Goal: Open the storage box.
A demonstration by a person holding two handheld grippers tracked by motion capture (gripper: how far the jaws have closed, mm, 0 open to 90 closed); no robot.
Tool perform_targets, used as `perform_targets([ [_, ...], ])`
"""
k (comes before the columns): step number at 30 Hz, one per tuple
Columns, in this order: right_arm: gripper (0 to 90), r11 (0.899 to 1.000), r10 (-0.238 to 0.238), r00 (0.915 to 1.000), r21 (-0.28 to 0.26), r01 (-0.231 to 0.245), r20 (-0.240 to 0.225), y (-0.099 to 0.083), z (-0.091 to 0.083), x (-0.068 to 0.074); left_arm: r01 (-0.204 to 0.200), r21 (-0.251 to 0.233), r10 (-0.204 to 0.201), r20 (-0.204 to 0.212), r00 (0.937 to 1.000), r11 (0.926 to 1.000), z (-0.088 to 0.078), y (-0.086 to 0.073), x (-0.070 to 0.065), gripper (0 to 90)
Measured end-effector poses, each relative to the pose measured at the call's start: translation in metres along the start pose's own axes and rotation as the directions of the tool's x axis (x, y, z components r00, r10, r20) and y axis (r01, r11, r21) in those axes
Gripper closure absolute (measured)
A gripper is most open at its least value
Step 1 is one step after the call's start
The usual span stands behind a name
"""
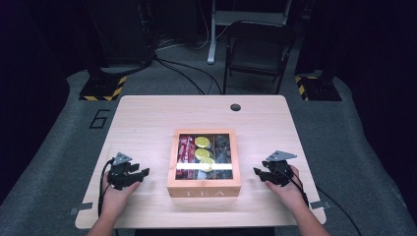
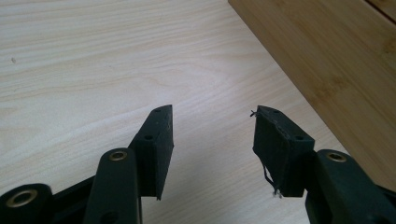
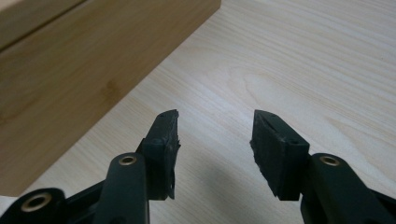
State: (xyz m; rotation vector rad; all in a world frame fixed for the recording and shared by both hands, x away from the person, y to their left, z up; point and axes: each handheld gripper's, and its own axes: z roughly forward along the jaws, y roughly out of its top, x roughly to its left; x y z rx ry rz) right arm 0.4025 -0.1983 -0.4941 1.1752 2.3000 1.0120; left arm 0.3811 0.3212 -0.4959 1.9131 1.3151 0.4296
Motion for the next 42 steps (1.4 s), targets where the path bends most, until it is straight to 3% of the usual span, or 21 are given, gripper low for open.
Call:
perform_targets([
  [3,51.0,1.000,0.018,0.9996,-0.010,-0.018,-0.022,0.002,-0.002,0.004,0.033,-0.007,-0.032,0.012,0.9994,0.9994,-0.003,0.002,-0.003,48.1],
  [5,51.5,1.000,0.030,0.9986,0.012,-0.029,-0.044,0.004,-0.003,0.009,0.034,-0.002,-0.034,0.028,0.9990,0.9994,-0.005,0.003,-0.006,49.0],
  [8,51.8,1.000,-0.004,0.9989,0.012,0.005,-0.047,0.011,-0.009,0.018,0.015,-0.002,-0.015,0.042,0.9990,0.9999,-0.009,0.005,-0.014,49.6],
  [14,53.5,1.000,-0.004,0.9968,0.003,0.005,-0.080,0.023,-0.020,0.026,-0.031,-0.012,0.031,0.059,0.9978,0.9995,-0.019,0.011,-0.027,49.6],
  [22,57.8,1.000,-0.017,0.9940,-0.018,0.015,-0.108,0.029,-0.032,0.035,-0.024,-0.047,0.028,0.092,0.9954,0.9986,-0.028,0.016,-0.036,49.4],
  [27,59.8,0.999,-0.041,0.9923,-0.029,0.038,-0.117,0.032,-0.043,0.044,-0.044,-0.042,0.048,0.096,0.9942,0.9982,-0.031,0.020,-0.043,50.1],
  [32,63.9,0.997,-0.060,0.9885,-0.052,0.054,-0.139,0.037,-0.056,0.055,-0.065,-0.045,0.071,0.123,0.9899,0.9968,-0.041,0.025,-0.056,49.9],
  [35,66.4,0.994,-0.098,0.9849,-0.062,0.090,-0.143,0.037,-0.064,0.062,-0.083,-0.065,0.092,0.138,0.9862,0.9944,-0.048,0.025,-0.067,50.2],
  [42,73.8,0.992,-0.111,0.9783,-0.071,0.100,-0.174,0.028,-0.067,0.070,-0.141,-0.056,0.149,0.171,0.9740,0.9884,-0.049,0.016,-0.083,53.1],
])
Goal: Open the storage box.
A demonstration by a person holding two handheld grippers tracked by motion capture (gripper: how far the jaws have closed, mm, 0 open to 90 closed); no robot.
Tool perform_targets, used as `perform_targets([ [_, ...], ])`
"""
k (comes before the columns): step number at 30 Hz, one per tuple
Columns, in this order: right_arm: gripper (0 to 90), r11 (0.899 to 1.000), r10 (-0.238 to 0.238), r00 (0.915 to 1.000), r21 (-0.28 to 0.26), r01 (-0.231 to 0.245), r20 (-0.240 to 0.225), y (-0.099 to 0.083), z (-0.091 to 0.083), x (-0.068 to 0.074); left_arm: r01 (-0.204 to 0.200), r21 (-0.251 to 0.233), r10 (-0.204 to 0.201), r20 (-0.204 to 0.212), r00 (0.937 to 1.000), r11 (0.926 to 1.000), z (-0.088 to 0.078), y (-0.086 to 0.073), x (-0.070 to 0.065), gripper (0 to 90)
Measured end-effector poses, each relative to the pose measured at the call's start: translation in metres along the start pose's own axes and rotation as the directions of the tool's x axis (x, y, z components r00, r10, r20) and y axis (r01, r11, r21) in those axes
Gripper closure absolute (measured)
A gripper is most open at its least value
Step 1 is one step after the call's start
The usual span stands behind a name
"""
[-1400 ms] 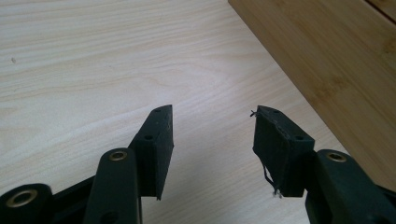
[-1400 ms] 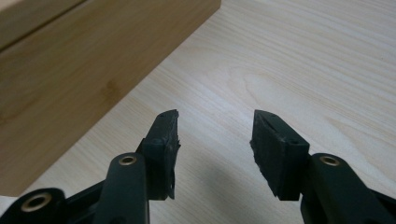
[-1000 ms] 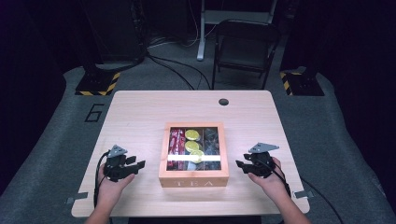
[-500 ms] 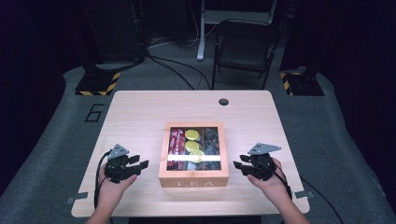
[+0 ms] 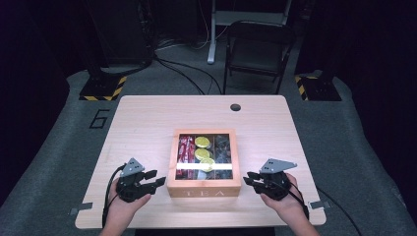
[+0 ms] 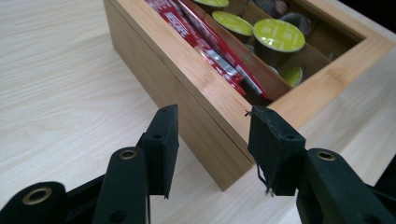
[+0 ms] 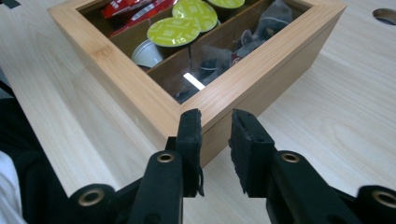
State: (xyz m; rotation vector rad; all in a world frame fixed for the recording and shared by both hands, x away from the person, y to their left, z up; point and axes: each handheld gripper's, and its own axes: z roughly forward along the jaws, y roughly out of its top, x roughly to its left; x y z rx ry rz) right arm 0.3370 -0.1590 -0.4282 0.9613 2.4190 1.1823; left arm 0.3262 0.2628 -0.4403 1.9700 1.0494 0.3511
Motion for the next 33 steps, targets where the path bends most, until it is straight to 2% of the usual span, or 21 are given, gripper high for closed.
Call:
perform_targets([
  [1,75.0,1.000,-0.006,1.0000,0.008,0.006,-0.004,-0.002,0.000,0.000,-0.015,0.000,0.015,-0.005,0.9999,0.9999,0.000,-0.001,0.000,53.5],
  [4,78.6,1.000,0.009,0.9999,0.001,-0.009,-0.013,-0.008,0.000,0.003,-0.021,-0.021,0.020,-0.002,0.9998,0.9996,0.003,-0.006,0.000,53.2],
  [7,79.7,1.000,-0.005,0.9996,-0.004,0.005,-0.029,-0.014,0.003,0.004,-0.011,-0.030,0.011,0.002,0.9999,0.9995,0.004,-0.009,0.003,50.9],
  [11,84.3,0.999,-0.022,0.9993,0.027,0.023,-0.032,-0.022,0.007,0.006,0.006,-0.044,-0.008,-0.028,0.9996,0.9990,0.004,-0.014,0.007,49.3],
  [13,86.1,0.999,-0.029,0.9988,0.034,0.030,-0.039,-0.024,0.009,0.004,0.024,-0.042,-0.025,-0.029,0.9993,0.9988,0.003,-0.016,0.011,49.1],
  [19,87.0,0.999,-0.011,0.9972,0.048,0.015,-0.074,-0.029,0.016,0.004,0.053,-0.044,-0.054,-0.039,0.9978,0.9976,0.003,-0.021,0.018,48.8],
  [22,87.5,0.997,-0.039,0.9956,0.056,0.044,-0.085,-0.028,0.018,0.006,0.058,-0.049,-0.060,-0.042,0.9973,0.9971,0.005,-0.023,0.019,48.7],
  [25,87.6,0.997,-0.052,0.9959,0.062,0.056,-0.074,-0.028,0.019,0.007,0.053,-0.038,-0.055,-0.036,0.9979,0.9978,0.005,-0.023,0.019,48.6],
  [31,87.4,0.998,-0.027,0.9949,0.060,0.033,-0.097,-0.029,0.023,0.008,0.048,-0.035,-0.049,-0.035,0.9982,0.9982,0.005,-0.023,0.018,48.6],
  [33,87.1,0.997,-0.045,0.9945,0.063,0.051,-0.095,-0.028,0.023,0.007,0.050,-0.035,-0.051,-0.036,0.9980,0.9981,0.005,-0.023,0.019,48.6],
])
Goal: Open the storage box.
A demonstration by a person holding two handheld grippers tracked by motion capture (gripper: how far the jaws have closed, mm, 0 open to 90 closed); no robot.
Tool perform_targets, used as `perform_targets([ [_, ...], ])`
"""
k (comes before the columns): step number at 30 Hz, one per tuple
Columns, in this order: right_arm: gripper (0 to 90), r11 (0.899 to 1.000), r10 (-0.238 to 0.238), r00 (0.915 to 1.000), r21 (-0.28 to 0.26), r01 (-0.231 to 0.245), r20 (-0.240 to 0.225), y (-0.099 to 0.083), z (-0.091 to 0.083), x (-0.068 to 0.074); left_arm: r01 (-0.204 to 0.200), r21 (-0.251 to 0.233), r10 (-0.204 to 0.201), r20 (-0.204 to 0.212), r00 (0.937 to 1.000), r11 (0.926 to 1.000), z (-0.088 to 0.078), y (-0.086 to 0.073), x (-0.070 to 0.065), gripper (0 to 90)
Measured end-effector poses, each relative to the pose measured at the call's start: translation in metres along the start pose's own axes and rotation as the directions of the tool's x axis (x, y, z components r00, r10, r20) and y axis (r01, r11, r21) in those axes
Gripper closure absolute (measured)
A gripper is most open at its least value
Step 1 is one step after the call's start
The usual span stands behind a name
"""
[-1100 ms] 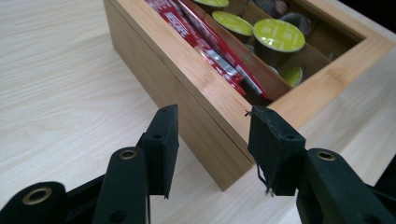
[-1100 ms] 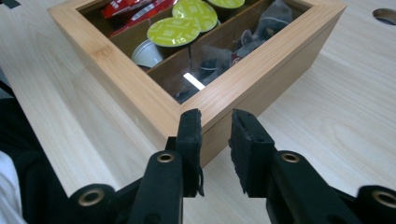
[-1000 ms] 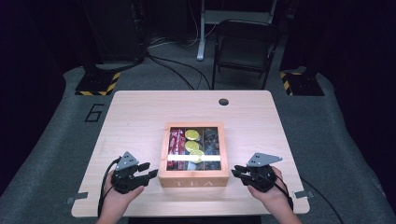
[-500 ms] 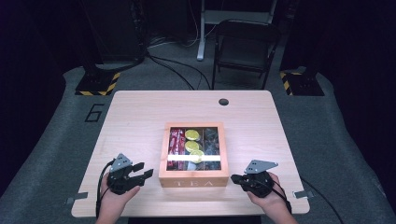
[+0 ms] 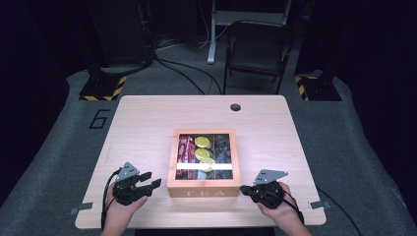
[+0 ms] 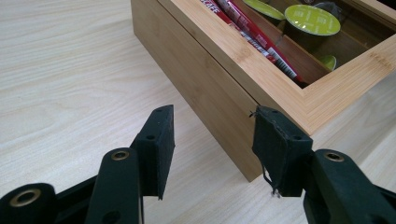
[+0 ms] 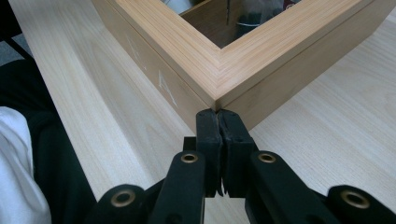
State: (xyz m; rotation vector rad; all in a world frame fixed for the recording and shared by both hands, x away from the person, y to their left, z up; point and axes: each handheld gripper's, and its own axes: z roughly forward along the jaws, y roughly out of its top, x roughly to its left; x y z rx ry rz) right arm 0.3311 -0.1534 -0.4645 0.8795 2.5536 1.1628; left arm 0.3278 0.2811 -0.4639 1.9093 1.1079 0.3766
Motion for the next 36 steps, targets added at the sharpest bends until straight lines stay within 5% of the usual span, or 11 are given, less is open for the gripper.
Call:
perform_targets([
  [22,88.0,0.996,0.067,0.9974,-0.061,-0.068,-0.029,0.014,0.000,-0.001,-0.009,-0.008,0.009,0.006,0.9999,0.9999,-0.001,0.002,-0.006,48.0],
  [30,86.6,0.995,0.083,0.9955,-0.049,-0.085,-0.047,0.035,-0.003,-0.005,-0.059,-0.021,0.060,0.038,0.9975,0.9981,-0.008,0.016,-0.019,48.0],
  [36,86.4,0.992,0.081,0.9954,-0.091,-0.085,-0.051,0.049,-0.009,-0.009,-0.084,-0.019,0.085,0.043,0.9954,0.9963,-0.011,0.025,-0.027,48.5],
])
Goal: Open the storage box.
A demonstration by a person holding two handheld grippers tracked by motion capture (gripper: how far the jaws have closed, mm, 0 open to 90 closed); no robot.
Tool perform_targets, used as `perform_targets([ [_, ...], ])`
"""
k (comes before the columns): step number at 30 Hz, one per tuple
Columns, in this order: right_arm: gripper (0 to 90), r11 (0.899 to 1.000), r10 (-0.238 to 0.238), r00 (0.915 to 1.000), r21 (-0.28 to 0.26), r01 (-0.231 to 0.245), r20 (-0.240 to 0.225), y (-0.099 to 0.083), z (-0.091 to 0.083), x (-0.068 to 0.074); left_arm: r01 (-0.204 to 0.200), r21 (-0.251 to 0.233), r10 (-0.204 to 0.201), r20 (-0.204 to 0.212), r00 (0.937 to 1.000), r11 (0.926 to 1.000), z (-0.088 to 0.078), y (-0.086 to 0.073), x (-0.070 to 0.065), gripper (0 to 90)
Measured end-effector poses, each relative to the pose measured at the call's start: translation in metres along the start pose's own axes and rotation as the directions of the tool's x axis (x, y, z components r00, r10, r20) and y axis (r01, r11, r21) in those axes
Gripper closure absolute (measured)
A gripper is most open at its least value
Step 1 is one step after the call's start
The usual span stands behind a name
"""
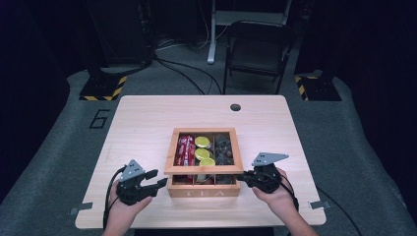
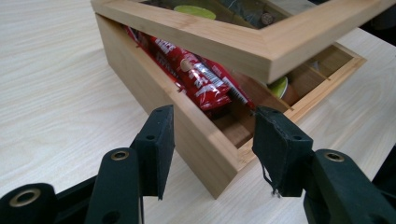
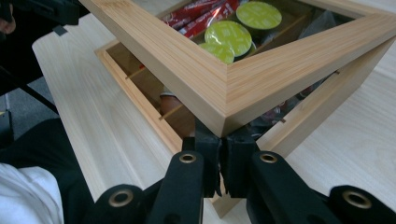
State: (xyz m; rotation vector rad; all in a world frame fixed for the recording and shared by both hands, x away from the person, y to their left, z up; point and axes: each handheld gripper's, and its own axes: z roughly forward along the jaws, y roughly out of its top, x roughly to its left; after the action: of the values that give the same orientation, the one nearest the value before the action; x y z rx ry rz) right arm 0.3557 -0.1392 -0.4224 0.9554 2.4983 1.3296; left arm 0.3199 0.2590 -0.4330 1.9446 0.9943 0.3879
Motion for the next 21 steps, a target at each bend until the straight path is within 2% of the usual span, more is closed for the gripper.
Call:
perform_targets([
  [4,86.6,1.000,0.004,1.0000,-0.011,-0.004,0.007,0.005,-0.002,0.000,0.003,0.000,-0.003,0.001,1.0000,1.0000,0.003,0.006,-0.002,48.5],
  [7,86.7,1.000,0.005,1.0000,-0.018,-0.005,0.003,0.007,-0.003,-0.001,0.008,-0.004,-0.008,0.021,0.9998,1.0000,0.004,0.013,-0.004,48.4],
  [9,86.6,1.000,0.005,1.0000,-0.018,-0.005,0.002,0.007,-0.004,-0.001,-0.013,-0.014,0.013,0.021,0.9997,0.9998,0.004,0.019,-0.007,48.5],
  [12,86.6,1.000,0.010,0.9999,-0.019,-0.010,0.004,0.007,-0.004,-0.001,-0.041,-0.027,0.041,-0.005,0.9992,0.9988,0.006,0.025,-0.011,48.4],
  [17,86.6,1.000,0.006,1.0000,-0.025,-0.006,-0.002,0.009,-0.004,-0.002,-0.048,-0.025,0.048,-0.011,0.9988,0.9985,0.009,0.030,-0.012,47.7],
  [21,86.5,1.000,0.005,1.0000,-0.030,-0.005,-0.001,0.011,-0.005,-0.002,-0.064,-0.026,0.064,-0.032,0.9975,0.9976,0.008,0.034,-0.014,47.7],
])
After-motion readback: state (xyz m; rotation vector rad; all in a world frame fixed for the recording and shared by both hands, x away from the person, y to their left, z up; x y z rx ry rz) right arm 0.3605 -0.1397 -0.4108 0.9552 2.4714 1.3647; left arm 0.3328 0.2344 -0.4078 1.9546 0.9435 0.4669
